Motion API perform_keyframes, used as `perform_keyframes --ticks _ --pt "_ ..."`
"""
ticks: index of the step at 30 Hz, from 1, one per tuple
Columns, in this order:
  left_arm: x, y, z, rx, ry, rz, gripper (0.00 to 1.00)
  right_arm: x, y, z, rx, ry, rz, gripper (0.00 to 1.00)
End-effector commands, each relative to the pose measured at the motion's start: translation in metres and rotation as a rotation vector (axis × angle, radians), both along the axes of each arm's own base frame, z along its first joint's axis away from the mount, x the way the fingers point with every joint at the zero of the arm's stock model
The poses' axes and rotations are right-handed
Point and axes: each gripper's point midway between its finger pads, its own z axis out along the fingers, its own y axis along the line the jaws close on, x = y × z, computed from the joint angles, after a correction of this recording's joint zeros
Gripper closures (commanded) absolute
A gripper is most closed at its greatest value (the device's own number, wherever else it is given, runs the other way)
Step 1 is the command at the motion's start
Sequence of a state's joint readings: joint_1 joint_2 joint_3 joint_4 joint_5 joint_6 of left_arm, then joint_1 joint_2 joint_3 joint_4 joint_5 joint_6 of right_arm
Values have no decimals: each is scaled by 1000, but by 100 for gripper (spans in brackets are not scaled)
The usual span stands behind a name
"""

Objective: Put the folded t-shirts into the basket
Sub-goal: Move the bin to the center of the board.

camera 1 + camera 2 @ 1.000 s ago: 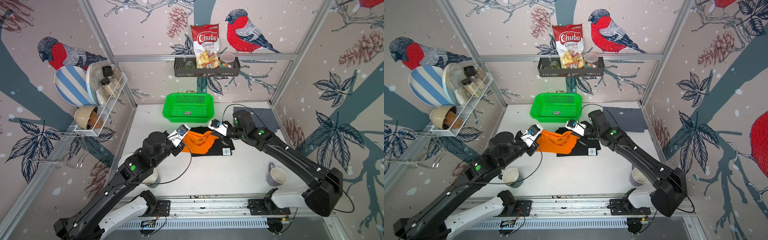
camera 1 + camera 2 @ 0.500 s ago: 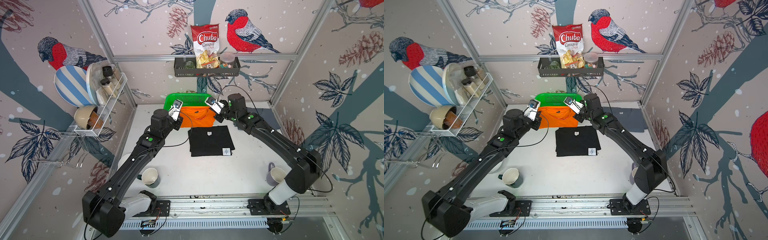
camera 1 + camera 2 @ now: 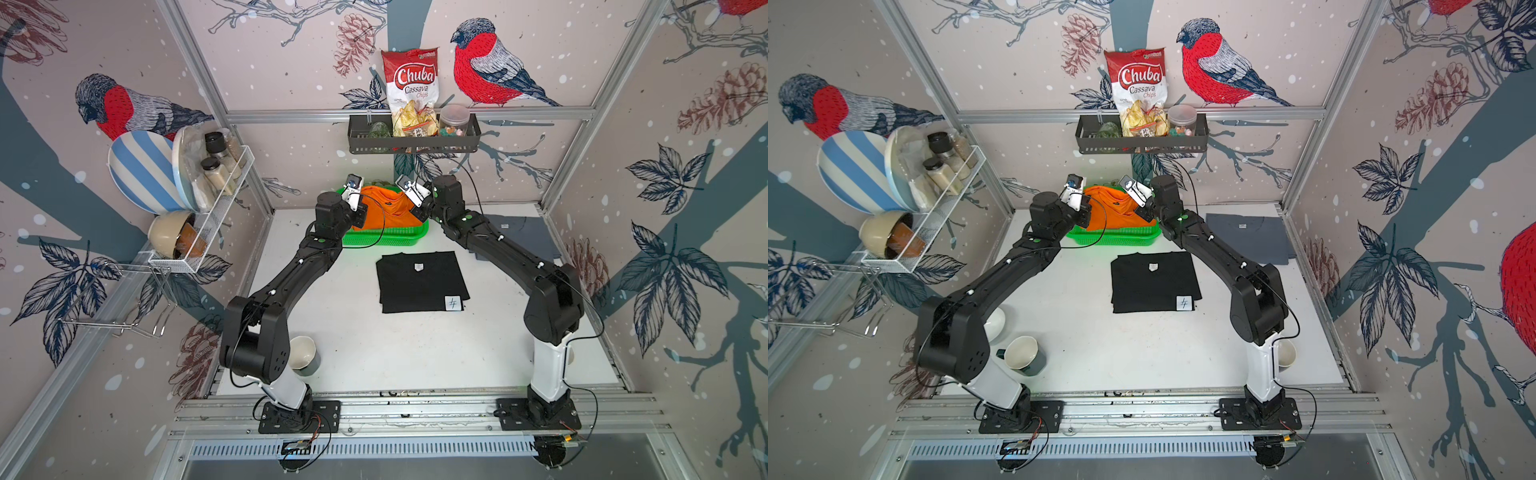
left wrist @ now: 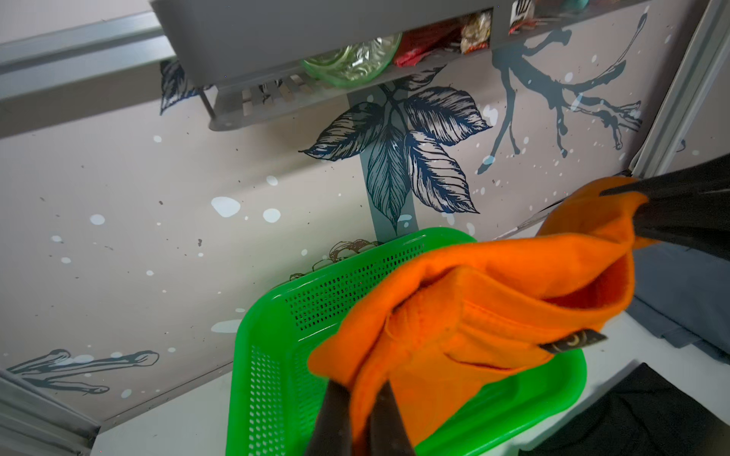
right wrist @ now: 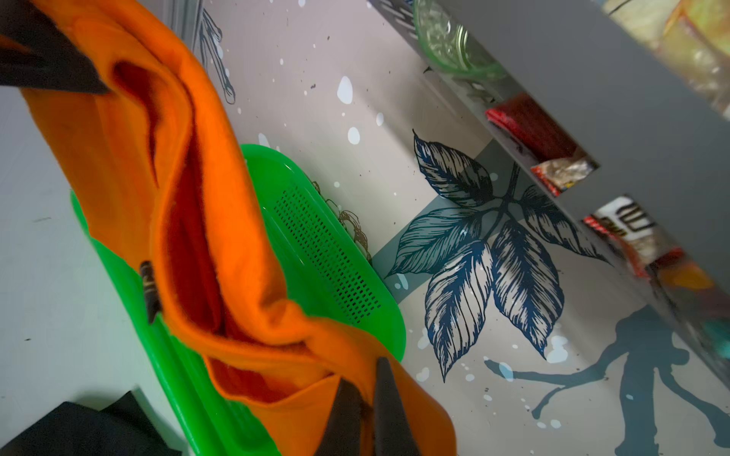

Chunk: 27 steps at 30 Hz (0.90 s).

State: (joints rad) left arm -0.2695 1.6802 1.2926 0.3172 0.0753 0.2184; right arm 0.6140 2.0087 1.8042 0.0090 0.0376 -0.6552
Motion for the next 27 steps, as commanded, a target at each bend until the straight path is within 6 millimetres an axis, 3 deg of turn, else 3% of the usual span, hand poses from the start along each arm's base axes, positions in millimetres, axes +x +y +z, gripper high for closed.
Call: perform_keyframes --ticks 1,7,17,21,27 --pt "22 -5 -1 32 -86 -13 100 16 7 3 20 -81 -17 100" --pt "32 -6 -61 65 16 -24 100 11 15 -74 -120 64 50 100" --pt "1 -13 -132 165 224 -117 100 -22 13 -173 -289 295 167 100" --pt "-12 -8 -150 180 274 -112 100 -38 9 -199 -327 378 199 100" --pt "-40 -7 -175 188 378 -142 100 -68 -4 -211 -351 477 243 100"
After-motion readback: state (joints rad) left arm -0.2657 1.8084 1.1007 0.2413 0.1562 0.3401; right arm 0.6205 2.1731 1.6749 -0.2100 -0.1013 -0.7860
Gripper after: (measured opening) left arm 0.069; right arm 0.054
